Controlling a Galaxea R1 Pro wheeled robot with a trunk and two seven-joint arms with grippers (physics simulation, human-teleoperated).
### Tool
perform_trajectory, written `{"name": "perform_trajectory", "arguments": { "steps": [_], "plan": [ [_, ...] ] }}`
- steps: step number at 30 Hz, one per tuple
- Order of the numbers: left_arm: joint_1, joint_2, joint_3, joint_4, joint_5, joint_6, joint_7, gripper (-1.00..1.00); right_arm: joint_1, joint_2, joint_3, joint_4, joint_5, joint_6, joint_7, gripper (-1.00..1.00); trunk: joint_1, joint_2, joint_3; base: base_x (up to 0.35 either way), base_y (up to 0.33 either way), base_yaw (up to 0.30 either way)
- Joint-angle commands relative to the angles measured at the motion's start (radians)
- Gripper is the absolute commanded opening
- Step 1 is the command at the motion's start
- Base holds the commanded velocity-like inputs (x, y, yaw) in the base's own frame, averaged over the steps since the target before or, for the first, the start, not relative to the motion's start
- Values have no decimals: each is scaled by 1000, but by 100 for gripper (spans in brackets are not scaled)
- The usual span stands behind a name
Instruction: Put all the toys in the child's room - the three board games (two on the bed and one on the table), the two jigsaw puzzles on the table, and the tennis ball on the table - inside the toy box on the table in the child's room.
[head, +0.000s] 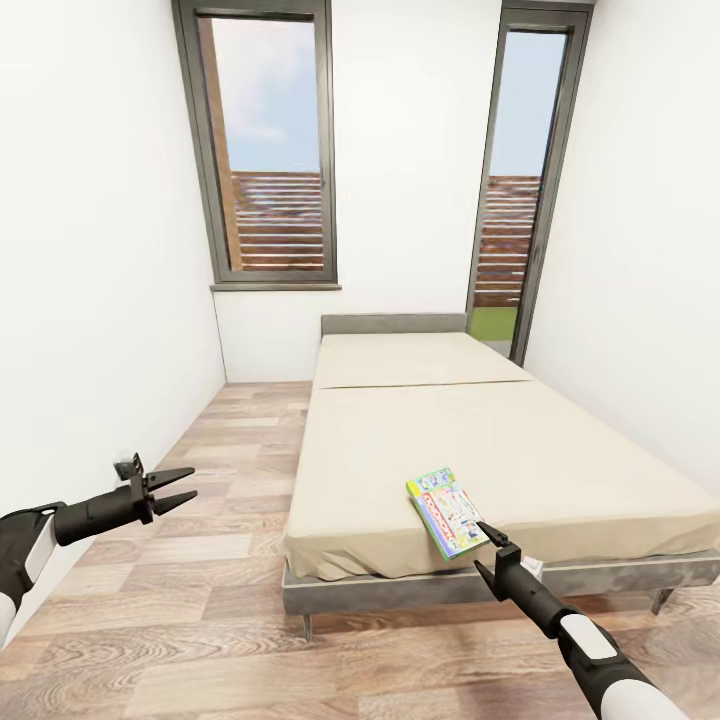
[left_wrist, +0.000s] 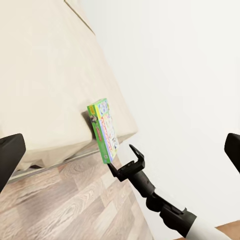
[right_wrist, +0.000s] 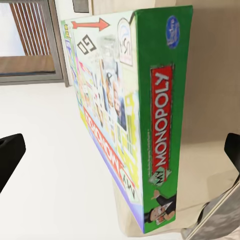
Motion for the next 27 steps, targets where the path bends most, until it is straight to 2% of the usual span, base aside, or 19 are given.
{"name": "perform_trajectory", "arguments": {
  "steps": [1, 8, 16, 27],
  "plan": [
    [-1, 0, 1, 0, 0, 11, -3, 100, -1, 0, -4, 1, -3, 7, 0, 100, 0, 0, -1, 0, 0, 0],
    [0, 0, 2, 0, 0, 13, -3, 100, -1, 0, -4, 1, -3, 7, 0, 100, 0, 0, -1, 0, 0, 0],
    [0, 0, 3, 0, 0, 14, -3, 100, -1, 0, -4, 1, -3, 7, 0, 100, 30, -56, -26, 0, 0, 0],
    [0, 0, 3, 0, 0, 14, -3, 100, -1, 0, -4, 1, -3, 7, 0, 100, 31, -57, -30, 0, 0, 0]
  ]
}}
